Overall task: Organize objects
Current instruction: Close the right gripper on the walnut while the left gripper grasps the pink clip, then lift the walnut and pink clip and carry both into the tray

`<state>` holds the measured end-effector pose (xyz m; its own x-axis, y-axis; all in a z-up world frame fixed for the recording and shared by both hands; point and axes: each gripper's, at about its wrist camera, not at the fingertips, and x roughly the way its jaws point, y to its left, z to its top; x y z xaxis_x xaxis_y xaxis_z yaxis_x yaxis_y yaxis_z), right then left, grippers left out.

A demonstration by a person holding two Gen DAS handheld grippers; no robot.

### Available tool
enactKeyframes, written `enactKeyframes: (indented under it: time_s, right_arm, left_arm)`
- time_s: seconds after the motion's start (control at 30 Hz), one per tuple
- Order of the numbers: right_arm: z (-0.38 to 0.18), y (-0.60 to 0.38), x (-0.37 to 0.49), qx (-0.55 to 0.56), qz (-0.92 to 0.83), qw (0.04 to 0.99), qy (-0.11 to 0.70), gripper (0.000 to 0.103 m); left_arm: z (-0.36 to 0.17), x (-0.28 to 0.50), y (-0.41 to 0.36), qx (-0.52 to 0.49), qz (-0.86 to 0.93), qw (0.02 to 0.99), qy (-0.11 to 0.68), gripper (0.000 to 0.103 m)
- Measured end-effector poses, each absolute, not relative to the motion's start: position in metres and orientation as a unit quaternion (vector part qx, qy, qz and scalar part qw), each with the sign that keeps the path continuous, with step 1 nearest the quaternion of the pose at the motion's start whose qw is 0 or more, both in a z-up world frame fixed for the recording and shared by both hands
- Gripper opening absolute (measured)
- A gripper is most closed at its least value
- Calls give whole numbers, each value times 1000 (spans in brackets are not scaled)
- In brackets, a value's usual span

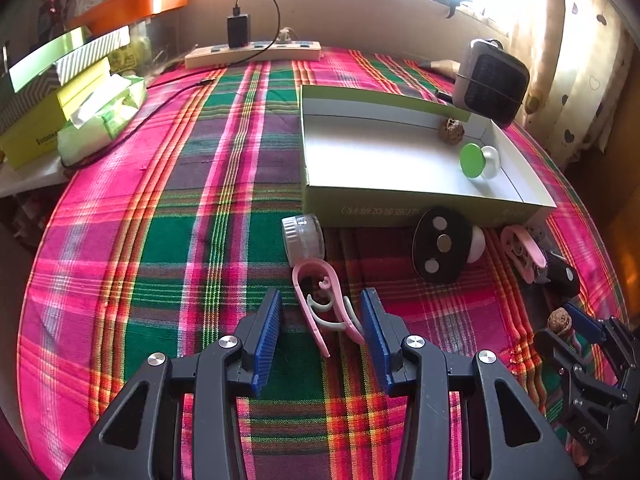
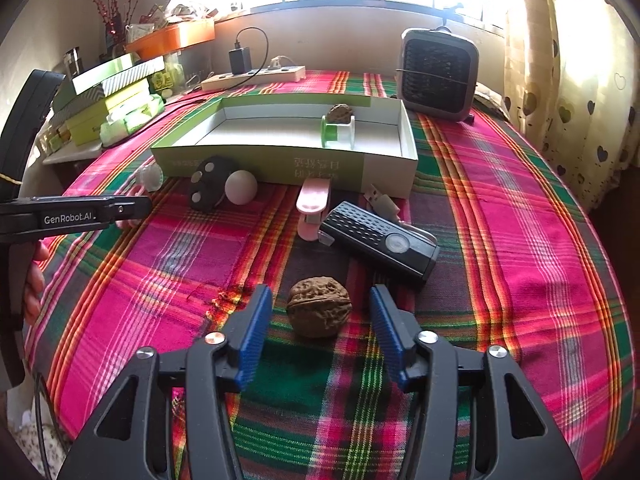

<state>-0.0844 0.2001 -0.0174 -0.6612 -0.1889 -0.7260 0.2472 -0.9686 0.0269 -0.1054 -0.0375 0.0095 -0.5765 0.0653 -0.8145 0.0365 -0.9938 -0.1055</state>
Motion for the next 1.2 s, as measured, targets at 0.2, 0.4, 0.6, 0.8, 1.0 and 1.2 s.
enactKeyframes:
  time_s: [0.2,0.4,0.6,0.8,1.0,1.2]
  right_arm:
    - [-17,201,-83,393,-912,115,37,42]
    - [-17,200,-83,392,-912,115,37,36]
    - [-17,199,-83,392,-912,116,36,33]
    - [-16,199,-82,392,-912,116,35,33]
    - [-16,198,-83,392,-912,118,35,33]
    - [-12,195,-82,388,-913,121,36,33]
  left_arm:
    - [10,-105,-39,-457,888,6,-54,35]
    - [9,-105,-42,-454,889,-2,-56,24]
    - [8,-103,-43,-453,890,-3,-57,22]
    - [8,-102,-44,-452,890,-5,-54,21]
    - [9,-100,-43,-450,891,-6,-50,21]
    - [13,-96,-41,-443,895,-2,-47,21]
